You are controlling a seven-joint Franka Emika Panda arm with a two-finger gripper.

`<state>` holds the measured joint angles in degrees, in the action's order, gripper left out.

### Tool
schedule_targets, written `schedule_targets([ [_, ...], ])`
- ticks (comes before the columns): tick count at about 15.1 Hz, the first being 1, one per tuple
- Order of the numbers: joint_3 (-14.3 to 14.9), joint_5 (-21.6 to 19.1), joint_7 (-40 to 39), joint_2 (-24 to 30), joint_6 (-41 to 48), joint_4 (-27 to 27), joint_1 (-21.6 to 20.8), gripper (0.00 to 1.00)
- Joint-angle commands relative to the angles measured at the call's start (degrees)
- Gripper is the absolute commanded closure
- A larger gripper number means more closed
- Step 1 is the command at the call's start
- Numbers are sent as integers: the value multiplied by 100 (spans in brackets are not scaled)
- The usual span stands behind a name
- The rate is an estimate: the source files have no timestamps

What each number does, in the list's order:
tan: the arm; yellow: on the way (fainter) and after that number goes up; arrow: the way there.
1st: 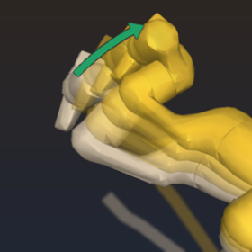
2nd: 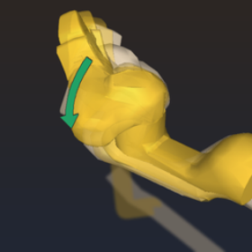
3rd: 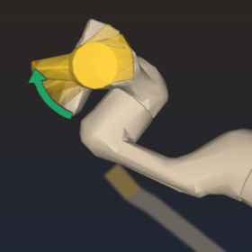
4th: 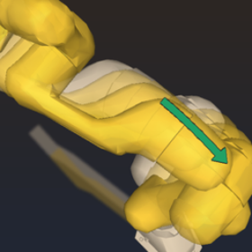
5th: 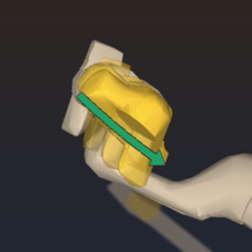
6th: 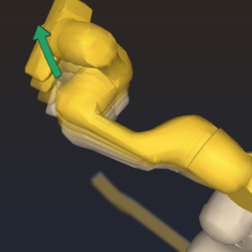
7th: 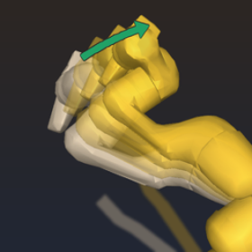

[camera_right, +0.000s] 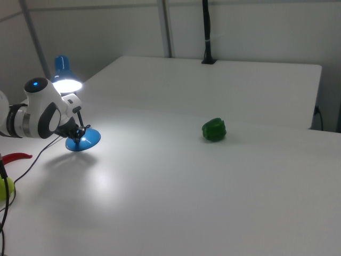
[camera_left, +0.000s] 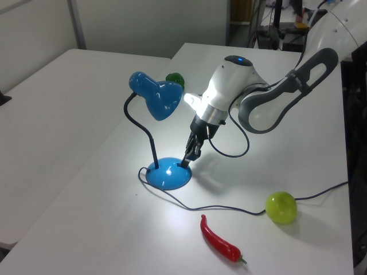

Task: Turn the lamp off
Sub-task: 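Press down on the lamp base switch with the gripper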

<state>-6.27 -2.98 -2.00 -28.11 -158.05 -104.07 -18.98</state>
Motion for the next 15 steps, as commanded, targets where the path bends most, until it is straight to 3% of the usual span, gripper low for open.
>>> schedule_targets([
  [1,20,34,-90,-72,-165,10,-44,100],
  [15,20,17,-37,130,142,-272,9,100],
])
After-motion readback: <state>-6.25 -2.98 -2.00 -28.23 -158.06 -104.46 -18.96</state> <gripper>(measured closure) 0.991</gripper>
